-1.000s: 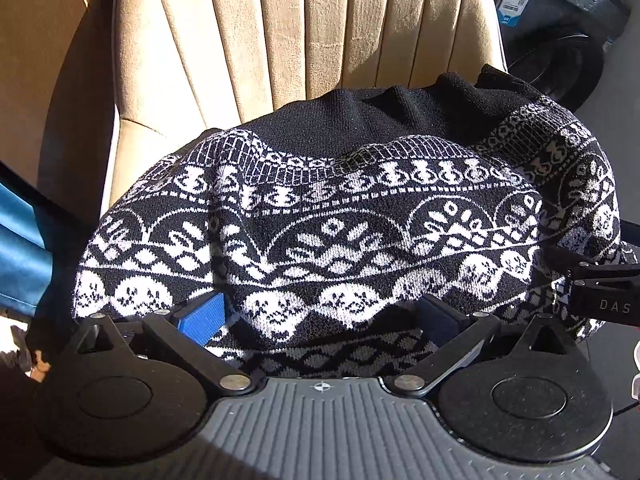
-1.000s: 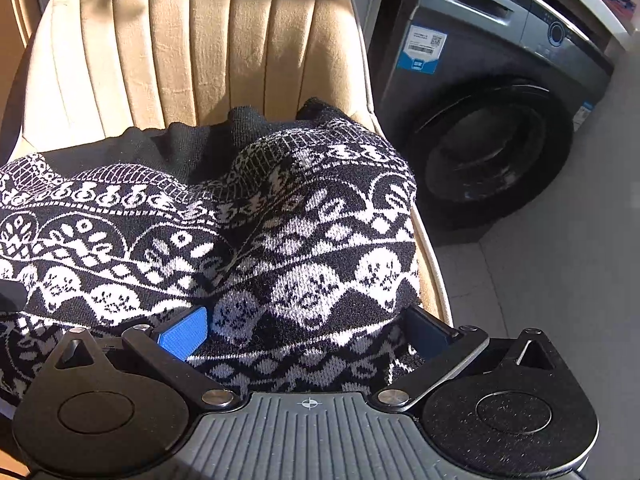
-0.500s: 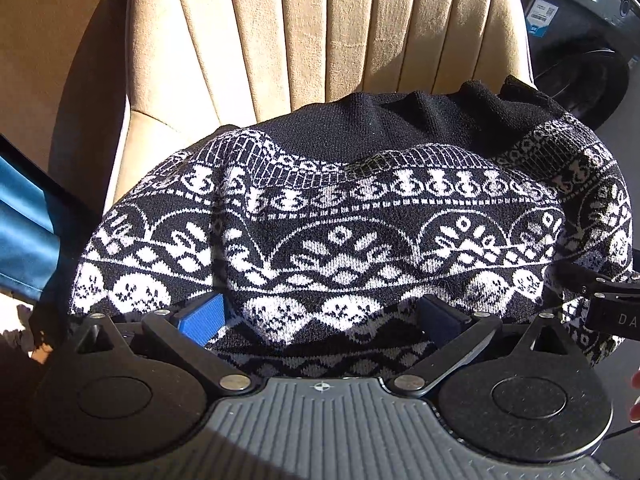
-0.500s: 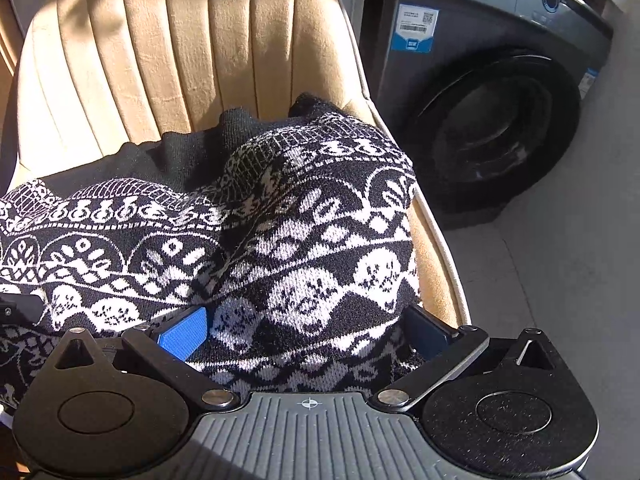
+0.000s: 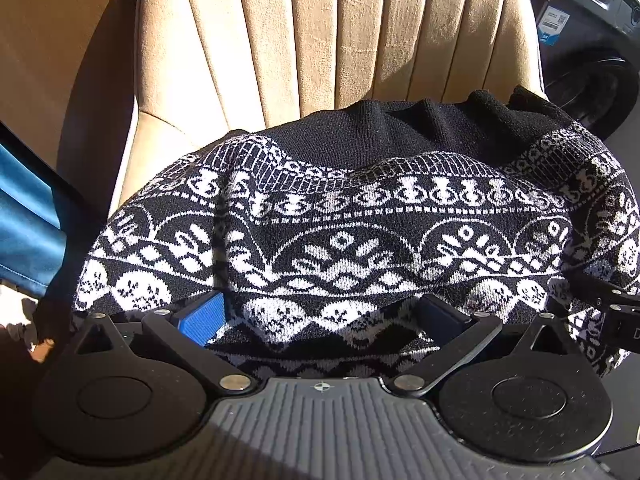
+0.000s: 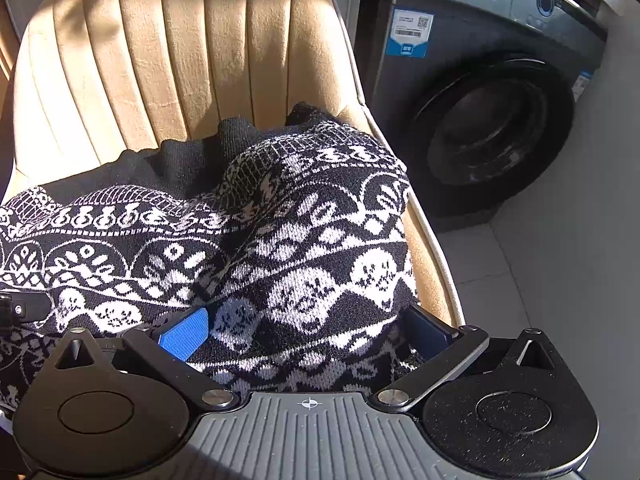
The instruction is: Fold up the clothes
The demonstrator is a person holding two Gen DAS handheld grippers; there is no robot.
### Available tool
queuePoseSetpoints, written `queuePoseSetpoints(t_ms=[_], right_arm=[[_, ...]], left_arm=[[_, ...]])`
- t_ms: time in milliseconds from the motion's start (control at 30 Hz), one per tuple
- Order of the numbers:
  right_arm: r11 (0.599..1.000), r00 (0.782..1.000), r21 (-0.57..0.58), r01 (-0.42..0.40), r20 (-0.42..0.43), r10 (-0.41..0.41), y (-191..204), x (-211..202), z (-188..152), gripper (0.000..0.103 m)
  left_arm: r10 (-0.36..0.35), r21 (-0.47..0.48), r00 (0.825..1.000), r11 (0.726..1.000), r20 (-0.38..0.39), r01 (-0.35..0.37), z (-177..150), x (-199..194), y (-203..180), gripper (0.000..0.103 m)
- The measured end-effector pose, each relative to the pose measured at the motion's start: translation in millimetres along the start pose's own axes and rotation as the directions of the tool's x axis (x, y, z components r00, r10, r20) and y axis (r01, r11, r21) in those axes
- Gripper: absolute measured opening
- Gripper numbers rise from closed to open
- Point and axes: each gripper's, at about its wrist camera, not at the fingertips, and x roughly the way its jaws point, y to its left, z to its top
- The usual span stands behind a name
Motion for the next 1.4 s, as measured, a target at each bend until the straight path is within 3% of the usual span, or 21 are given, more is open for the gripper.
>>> queuePoseSetpoints(t_ms=[167, 300, 533, 767, 1033, 1400], right_arm=[[0.999, 0.999, 0.044, 0.010, 0.041, -0.012, 1, -42, -9, 0.102], [0.996, 0.996, 0.086, 0.030, 0.084, -0.037, 11, -91, -28, 0.102], [0.984, 0.988, 0.172, 0.051, 0.135, -0.074, 47, -185, -91, 0.102], [0.972, 0.988, 0.220, 0.085, 0.108, -0.111, 86, -251, -168, 0.102], [0.964, 0.988, 0.236, 0.125, 0.058, -0.142, 98, -298, -231, 0.102], [0.969, 0.987, 0.213, 0.126, 0.069, -0.143, 73, -321, -251, 0.102]], left_arm=[[0.022, 0.027, 0.999, 0.999, 0.030, -0.023, -10, -23, 0, 0.103], [0.021, 0.103, 0.994, 0.994, 0.108, -0.032, -37, -66, 7, 0.103], [-0.060, 0.175, 0.979, 0.984, 0.194, 0.026, -104, -154, 38, 0.103], [-0.118, 0.162, 0.987, 0.982, 0.110, 0.100, -169, -198, 68, 0.103], [-0.141, 0.184, 0.989, 0.974, 0.047, 0.130, -224, -224, 65, 0.103], [-0.139, 0.141, 0.990, 0.981, 0.032, 0.134, -254, -238, 38, 0.103]])
